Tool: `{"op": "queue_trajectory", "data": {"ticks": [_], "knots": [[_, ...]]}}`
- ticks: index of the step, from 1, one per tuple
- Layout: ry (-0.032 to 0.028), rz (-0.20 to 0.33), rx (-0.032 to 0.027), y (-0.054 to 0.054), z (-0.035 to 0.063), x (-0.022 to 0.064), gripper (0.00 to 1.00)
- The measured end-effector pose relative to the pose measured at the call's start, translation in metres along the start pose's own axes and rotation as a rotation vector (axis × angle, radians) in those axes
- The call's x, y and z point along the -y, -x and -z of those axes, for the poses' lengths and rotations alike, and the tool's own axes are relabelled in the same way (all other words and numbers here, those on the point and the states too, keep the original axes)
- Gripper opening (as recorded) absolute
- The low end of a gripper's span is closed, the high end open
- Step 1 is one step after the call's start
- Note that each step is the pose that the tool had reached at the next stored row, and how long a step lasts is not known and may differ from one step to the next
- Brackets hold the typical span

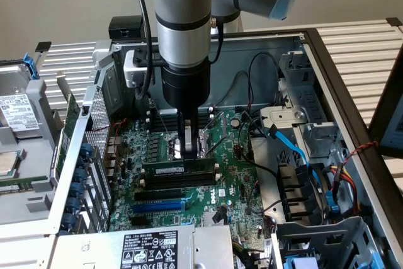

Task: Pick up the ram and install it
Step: 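Insert the ram into the slot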

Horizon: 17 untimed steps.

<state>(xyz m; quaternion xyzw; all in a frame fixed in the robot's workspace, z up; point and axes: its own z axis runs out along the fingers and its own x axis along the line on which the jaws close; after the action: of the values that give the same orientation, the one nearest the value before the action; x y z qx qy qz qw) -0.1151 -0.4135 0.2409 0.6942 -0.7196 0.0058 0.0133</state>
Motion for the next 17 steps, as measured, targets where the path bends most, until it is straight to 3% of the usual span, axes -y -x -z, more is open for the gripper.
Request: {"op": "queue_trajectory", "data": {"ticks": [17], "knots": [[-0.0116,0.000,-0.0020,0.0008,-0.0066,-0.0025,0.13]]}}
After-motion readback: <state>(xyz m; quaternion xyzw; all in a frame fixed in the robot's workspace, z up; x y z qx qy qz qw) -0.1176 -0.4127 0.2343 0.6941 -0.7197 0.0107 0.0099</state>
